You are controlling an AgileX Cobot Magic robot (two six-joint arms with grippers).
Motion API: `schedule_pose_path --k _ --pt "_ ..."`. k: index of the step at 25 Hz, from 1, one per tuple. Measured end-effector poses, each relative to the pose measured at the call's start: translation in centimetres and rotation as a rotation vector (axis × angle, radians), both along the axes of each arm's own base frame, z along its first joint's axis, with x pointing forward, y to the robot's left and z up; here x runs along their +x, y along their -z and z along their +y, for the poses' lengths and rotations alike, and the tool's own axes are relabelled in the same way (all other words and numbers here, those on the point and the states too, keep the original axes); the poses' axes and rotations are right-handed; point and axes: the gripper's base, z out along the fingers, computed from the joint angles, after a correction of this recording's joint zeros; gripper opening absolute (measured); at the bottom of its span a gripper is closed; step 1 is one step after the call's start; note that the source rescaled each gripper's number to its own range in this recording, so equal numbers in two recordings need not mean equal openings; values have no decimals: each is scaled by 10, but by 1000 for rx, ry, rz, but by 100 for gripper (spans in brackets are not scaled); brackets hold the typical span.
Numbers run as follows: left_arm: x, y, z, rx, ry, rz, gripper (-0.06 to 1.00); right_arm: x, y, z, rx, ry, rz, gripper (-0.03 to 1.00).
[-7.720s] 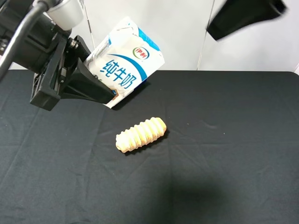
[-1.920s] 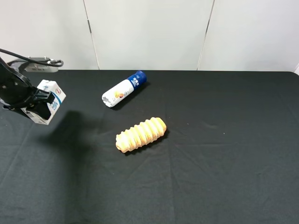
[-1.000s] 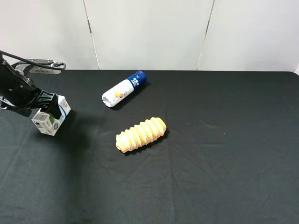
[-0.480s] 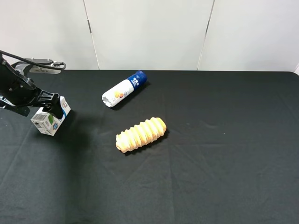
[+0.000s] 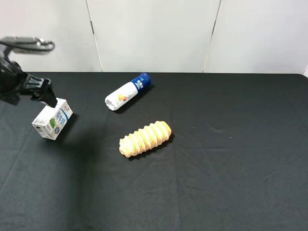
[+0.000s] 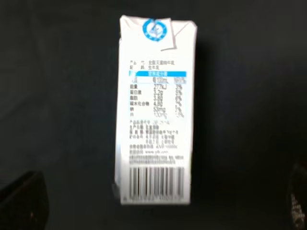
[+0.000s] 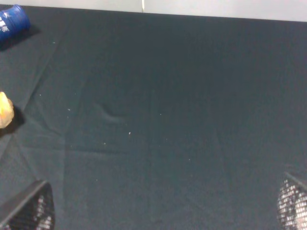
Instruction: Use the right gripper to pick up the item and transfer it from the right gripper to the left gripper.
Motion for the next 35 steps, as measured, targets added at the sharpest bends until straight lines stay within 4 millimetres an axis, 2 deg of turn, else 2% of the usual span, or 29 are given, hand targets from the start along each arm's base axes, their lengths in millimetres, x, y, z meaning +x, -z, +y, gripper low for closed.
schedule_pose_path --k 5,6,8,14,18,27,28,31,32,35 --pt "-21 -40 0 -6 10 -97 100 0 0 0 0 0 0 99" --pt "-31 -56 1 -3 16 -140 100 0 0 0 0 0 0 99" --pt "-44 -72 1 -1 21 -186 100 0 0 0 0 0 0 99" --pt "-85 -111 2 -2 35 -302 100 0 0 0 0 0 0 99" --pt "-114 -130 2 -13 31 -358 100 0 0 0 0 0 0 99" --pt "-174 -154 3 -59 -19 -470 100 0 0 0 0 0 0 99" --pt "-174 -154 3 -59 -19 -470 100 0 0 0 0 0 0 99" --pt "-199 -153 4 -79 -42 -488 100 0 0 0 0 0 0 99" --pt "-218 -148 4 -84 -43 -500 100 0 0 0 0 0 0 99" --pt "-245 -136 5 -88 -42 -538 100 0 0 0 0 0 0 99"
